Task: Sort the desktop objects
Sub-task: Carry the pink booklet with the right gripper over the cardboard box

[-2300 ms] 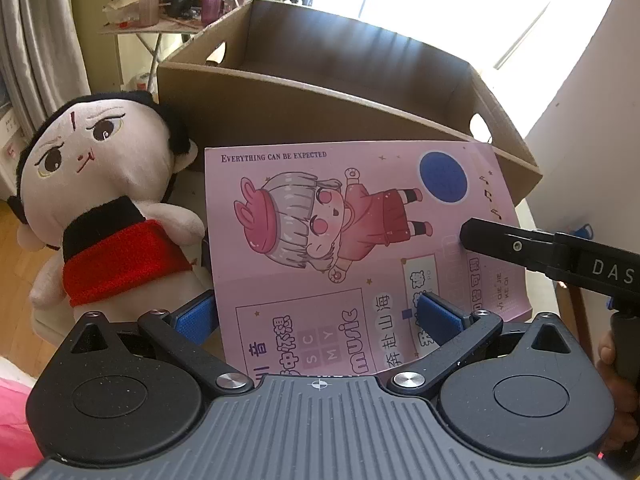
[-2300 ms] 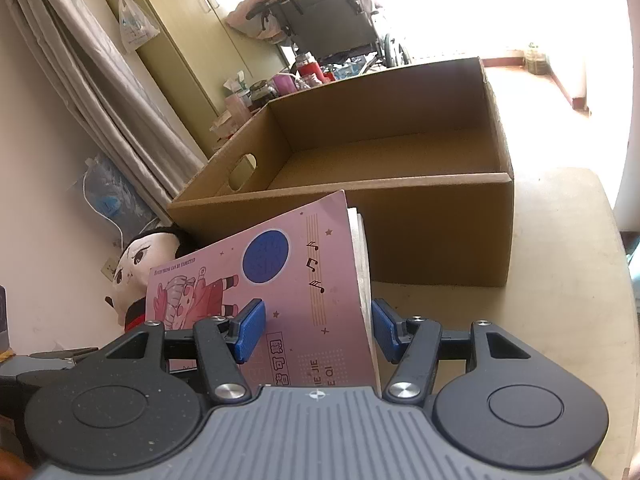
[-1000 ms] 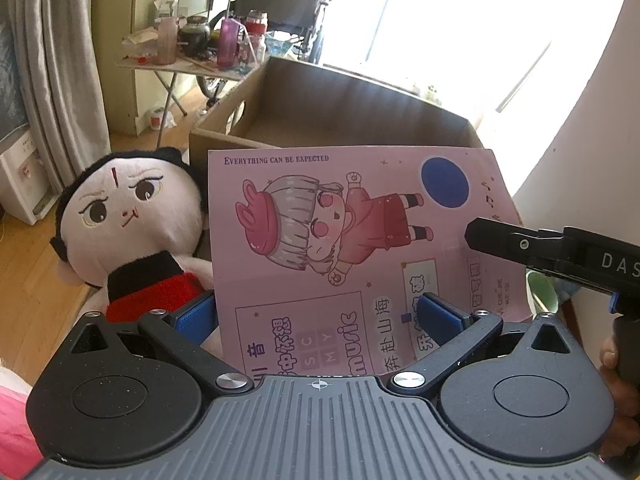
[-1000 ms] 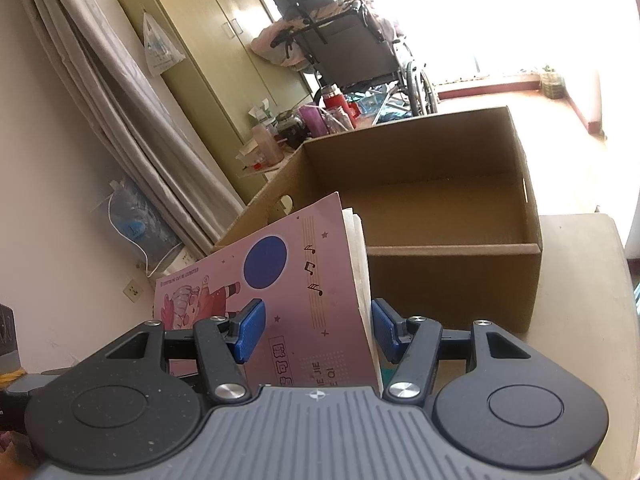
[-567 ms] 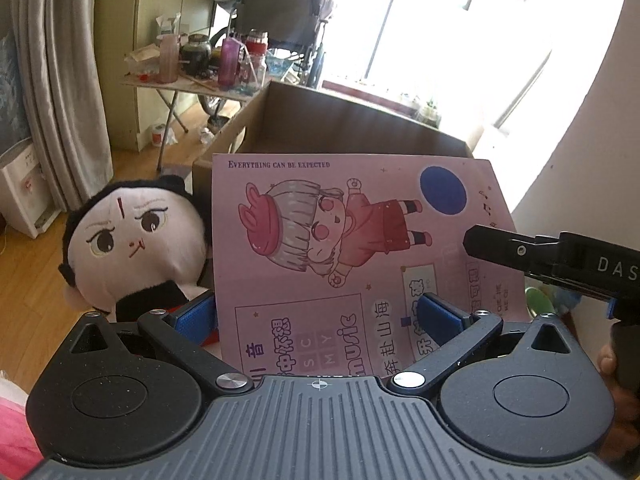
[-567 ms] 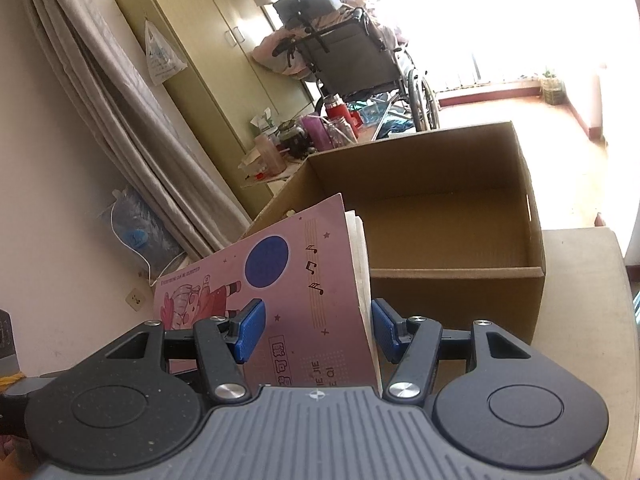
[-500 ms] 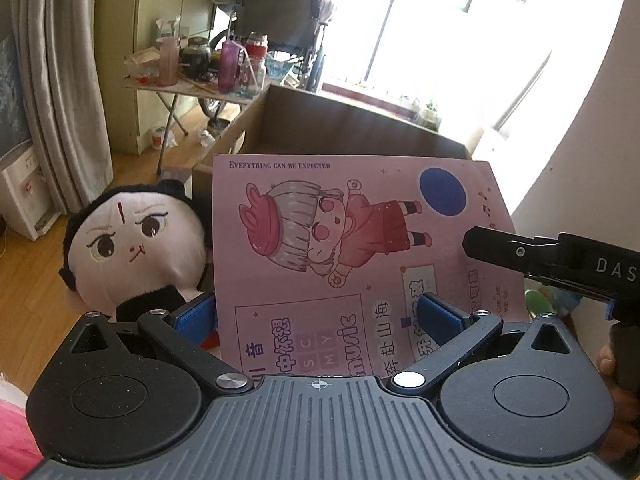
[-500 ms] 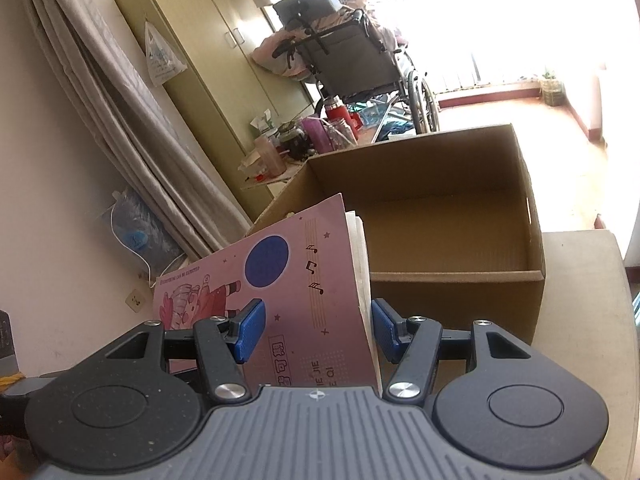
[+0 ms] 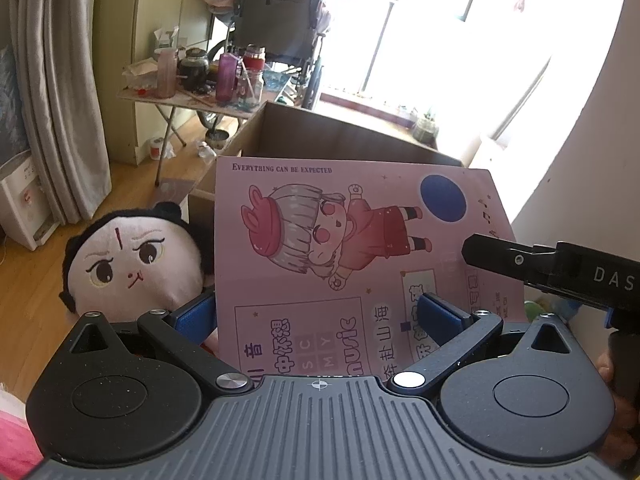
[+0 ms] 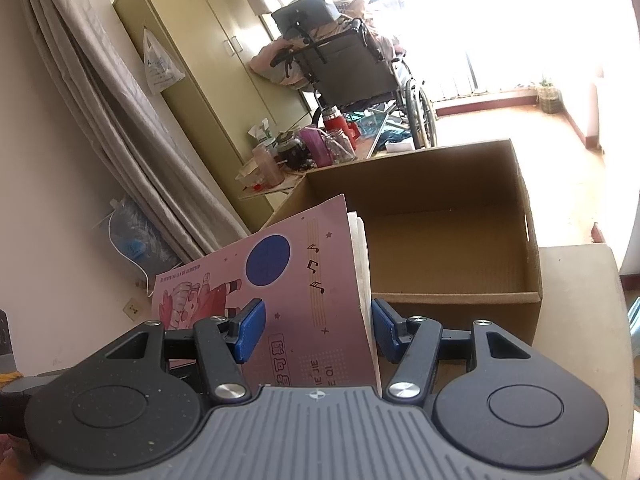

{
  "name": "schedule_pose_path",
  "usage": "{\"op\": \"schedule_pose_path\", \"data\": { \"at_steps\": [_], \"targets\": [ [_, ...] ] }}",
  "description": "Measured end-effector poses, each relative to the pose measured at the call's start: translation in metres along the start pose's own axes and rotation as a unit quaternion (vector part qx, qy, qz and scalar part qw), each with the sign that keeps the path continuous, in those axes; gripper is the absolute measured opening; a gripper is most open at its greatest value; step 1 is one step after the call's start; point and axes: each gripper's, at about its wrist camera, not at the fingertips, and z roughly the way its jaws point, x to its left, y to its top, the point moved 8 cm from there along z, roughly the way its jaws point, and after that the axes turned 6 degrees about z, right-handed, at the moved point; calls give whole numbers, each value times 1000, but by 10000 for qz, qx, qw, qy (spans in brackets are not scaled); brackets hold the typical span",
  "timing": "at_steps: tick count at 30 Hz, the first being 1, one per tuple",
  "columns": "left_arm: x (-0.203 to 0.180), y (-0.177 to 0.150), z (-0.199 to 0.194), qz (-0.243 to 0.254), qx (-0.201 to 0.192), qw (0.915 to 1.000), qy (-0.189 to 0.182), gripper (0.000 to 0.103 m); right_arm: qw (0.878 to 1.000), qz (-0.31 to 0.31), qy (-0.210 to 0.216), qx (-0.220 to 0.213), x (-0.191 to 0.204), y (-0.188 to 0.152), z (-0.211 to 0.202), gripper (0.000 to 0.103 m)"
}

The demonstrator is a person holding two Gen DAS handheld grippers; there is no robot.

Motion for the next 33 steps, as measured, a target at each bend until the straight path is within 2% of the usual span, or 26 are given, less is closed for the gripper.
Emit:
{"op": "schedule_pose_path", "data": {
  "at_steps": [19,33],
  "targets": [
    [-11,36,19,219,-128,9997,-75,103,9994,255,-22,-213,-14,38,10,62],
    [-24,63,47,416,-127,9991,-14,103,9988,407,-90,-243,-35,66,36,62]
  ]
}}
